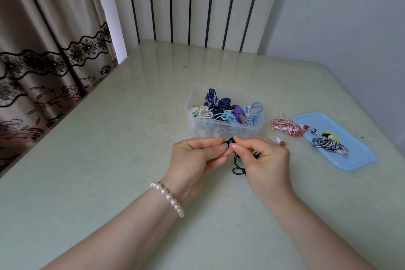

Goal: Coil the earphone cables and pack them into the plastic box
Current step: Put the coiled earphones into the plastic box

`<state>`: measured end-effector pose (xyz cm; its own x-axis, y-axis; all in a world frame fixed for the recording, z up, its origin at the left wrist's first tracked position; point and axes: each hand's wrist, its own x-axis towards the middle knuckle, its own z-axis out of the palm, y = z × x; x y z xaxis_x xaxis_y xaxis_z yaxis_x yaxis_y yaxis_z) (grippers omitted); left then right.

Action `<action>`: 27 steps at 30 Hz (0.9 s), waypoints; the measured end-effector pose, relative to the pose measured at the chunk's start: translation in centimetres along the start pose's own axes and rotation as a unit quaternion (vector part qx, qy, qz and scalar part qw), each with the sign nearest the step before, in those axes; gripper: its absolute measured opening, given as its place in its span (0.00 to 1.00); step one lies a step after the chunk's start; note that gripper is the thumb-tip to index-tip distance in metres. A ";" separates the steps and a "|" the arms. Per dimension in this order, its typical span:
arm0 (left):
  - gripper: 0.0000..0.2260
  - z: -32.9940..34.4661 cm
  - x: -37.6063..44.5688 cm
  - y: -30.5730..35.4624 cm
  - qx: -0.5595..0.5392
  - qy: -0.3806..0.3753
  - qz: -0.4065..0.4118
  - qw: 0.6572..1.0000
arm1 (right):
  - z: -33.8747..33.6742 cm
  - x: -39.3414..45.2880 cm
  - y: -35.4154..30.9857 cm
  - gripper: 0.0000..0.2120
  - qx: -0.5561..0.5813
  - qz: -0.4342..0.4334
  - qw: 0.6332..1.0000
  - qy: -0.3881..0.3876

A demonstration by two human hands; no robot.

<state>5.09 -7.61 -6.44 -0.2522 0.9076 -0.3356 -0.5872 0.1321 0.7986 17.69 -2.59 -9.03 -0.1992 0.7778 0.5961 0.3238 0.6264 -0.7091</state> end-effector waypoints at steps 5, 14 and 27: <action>0.05 0.1 -0.1 -0.1 0.012 -0.002 0.015 1.000 | 0.1 0.0 -0.1 0.06 -0.013 0.000 1.000 0.011; 0.08 0.1 -0.2 -0.2 0.015 -0.023 0.020 0.999 | 0.0 -0.1 -0.1 0.07 -0.068 -0.066 0.995 0.040; 0.09 -0.3 0.2 0.2 0.126 -0.046 0.147 0.980 | -1.2 0.9 -1.9 0.13 0.222 0.161 0.960 -0.061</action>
<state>4.67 -7.48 -6.49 -0.3053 0.9516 -0.0349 -0.2884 -0.0574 0.9558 18.03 -3.15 -6.76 -0.2707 0.9180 0.2899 -0.0347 0.2916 -0.9559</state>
